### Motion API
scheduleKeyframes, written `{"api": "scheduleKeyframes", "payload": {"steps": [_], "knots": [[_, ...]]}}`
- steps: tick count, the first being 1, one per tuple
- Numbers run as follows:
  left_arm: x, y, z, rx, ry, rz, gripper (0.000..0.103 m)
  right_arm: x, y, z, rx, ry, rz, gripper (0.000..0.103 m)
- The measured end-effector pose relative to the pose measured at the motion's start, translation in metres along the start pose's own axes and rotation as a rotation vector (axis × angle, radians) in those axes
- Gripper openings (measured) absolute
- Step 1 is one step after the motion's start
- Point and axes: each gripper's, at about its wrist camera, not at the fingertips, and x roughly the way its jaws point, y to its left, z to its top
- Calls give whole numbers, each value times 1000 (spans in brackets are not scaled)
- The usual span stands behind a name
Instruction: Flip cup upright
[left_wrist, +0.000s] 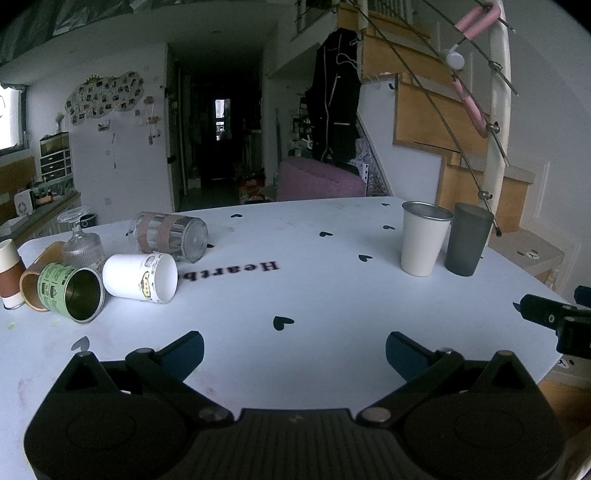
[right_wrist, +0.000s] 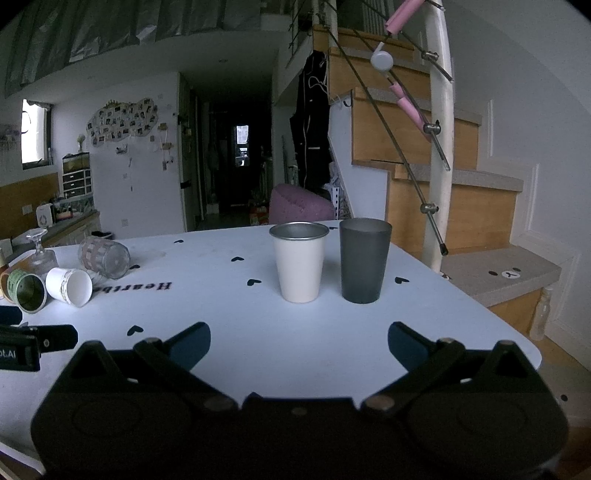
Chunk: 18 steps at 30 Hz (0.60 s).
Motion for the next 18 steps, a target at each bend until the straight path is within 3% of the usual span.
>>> {"api": "scheduleKeyframes", "payload": {"steps": [18], "knots": [[0,-2,0,1,0,1,103,-1,0,1,-1,0,-1,103]]}}
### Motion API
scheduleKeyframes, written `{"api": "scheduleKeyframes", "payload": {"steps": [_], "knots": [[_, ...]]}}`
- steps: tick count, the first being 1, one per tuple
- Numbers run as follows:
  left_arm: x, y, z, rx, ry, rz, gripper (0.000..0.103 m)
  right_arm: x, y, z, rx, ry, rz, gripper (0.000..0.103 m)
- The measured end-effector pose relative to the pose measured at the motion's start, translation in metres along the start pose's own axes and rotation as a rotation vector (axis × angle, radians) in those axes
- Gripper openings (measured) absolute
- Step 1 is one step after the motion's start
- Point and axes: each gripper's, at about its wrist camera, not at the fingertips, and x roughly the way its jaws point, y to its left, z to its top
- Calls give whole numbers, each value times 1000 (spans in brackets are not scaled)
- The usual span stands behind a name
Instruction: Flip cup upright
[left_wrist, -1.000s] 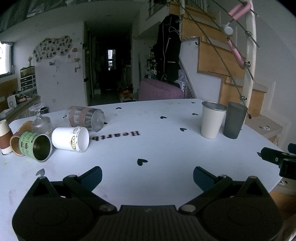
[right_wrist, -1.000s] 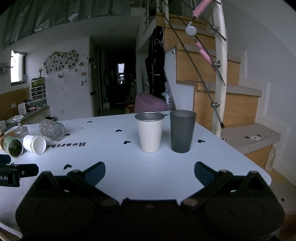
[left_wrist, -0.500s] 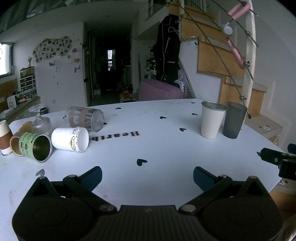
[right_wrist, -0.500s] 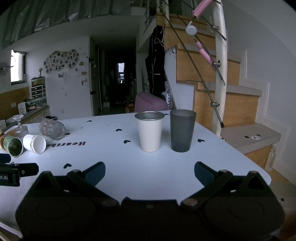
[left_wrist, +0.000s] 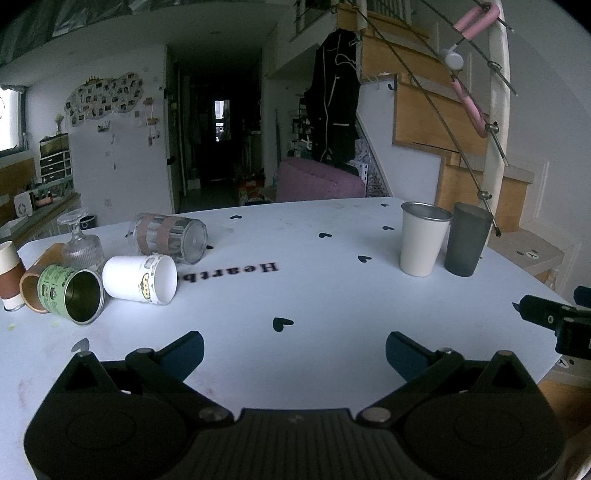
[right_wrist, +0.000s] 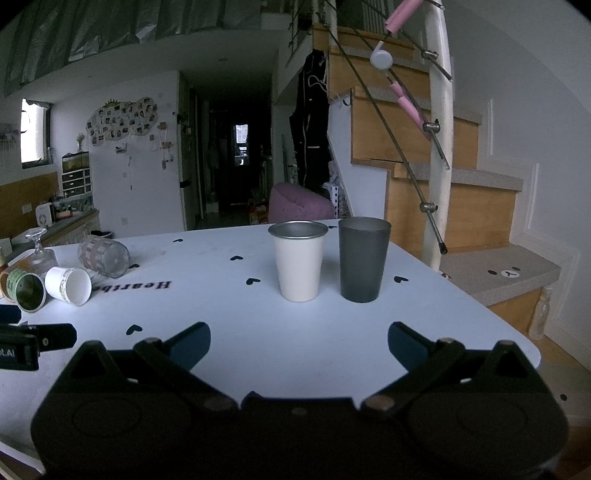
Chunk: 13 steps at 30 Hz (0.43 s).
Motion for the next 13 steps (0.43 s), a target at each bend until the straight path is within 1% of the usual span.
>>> {"api": "scheduleKeyframes", "payload": {"steps": [13], "knots": [[-2,1,6,2,-1,6,103,0,0,-1,0,2,0,103]]}}
